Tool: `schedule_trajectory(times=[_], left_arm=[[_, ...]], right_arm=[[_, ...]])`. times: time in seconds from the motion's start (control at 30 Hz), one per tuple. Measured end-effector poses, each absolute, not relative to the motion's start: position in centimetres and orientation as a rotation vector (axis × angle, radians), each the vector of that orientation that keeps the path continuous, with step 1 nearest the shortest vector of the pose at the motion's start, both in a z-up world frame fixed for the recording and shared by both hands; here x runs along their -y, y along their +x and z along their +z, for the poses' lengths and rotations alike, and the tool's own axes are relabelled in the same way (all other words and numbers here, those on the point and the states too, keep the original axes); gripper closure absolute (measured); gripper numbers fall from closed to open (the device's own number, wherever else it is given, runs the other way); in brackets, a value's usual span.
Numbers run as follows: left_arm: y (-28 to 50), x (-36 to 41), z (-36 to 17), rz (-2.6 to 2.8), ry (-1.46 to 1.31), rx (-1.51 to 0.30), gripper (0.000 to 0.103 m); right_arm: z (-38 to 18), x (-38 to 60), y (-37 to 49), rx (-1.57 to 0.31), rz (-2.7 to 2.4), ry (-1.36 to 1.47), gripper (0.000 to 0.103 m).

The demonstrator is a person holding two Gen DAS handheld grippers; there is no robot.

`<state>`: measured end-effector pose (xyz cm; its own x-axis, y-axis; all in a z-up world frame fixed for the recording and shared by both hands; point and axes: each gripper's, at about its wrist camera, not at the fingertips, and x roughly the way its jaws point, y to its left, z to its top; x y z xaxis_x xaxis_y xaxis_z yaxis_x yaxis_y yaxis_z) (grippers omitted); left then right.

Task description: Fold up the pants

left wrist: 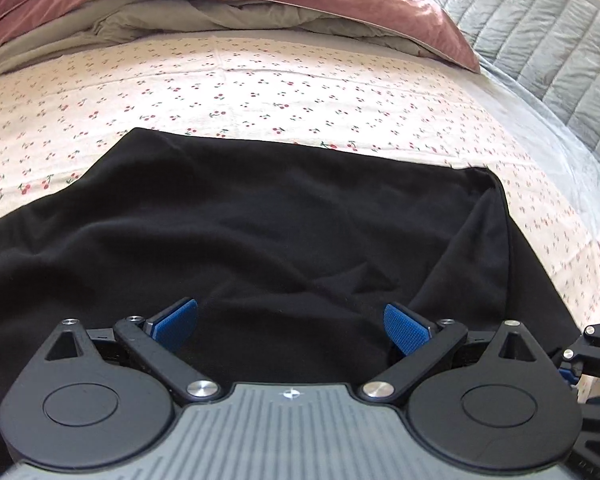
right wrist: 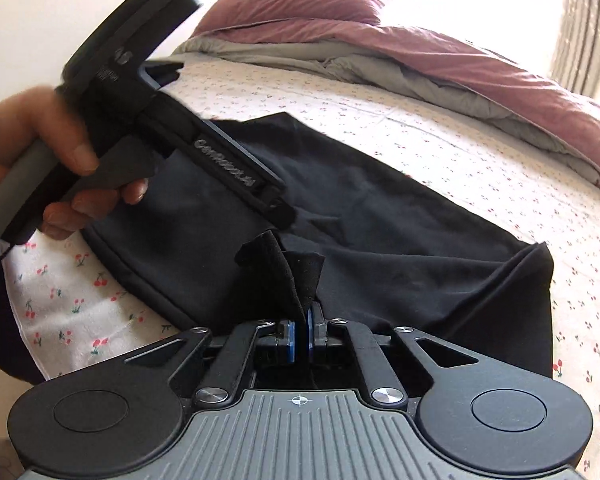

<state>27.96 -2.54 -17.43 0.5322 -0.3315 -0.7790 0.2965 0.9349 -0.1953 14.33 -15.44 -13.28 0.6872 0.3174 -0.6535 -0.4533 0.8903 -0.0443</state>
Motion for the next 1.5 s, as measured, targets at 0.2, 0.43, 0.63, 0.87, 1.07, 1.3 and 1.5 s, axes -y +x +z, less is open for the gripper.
schedule_trajectory(times=[0.2, 0.43, 0.63, 0.87, 1.07, 1.3, 1.5], left_arm=[[29.4, -0.4, -16.9, -0.281, -0.164, -0.938, 0.008], [30.3, -4.6, -16.1, -0.158, -0.342, -0.954, 0.008], [30.4, -7.8, -16.5, -0.081, -0.461, -0.995, 0.008], [30.0, -7.5, -16.8, -0.133, -0.443, -1.034, 0.008], [29.9, -6.9, -17.4, -0.156, -0.486, -1.069, 0.008], [30.1, -6.4, -18.3, -0.214, -0.595, -1.089, 0.008], [30.6, -5.8, -18.6, -0.237, -0.625, -1.096, 0.007]], right_arm=[[-8.9, 23.1, 17.5, -0.599, 0.148, 0.077, 0.096], [-7.1, 20.2, 18.9, -0.387, -0.002, -0.005, 0.096], [-15.2, 4.8, 17.3, -0.588, 0.438, -0.573, 0.097], [-17.3, 2.8, 15.4, -0.612, 0.544, -0.696, 0.097], [-15.7, 4.2, 16.9, -0.558, 0.469, -0.575, 0.097], [-15.9, 4.1, 15.9, -0.448, 0.446, -0.568, 0.096], [-15.5, 3.0, 14.1, -0.384, 0.429, -0.582, 0.097]])
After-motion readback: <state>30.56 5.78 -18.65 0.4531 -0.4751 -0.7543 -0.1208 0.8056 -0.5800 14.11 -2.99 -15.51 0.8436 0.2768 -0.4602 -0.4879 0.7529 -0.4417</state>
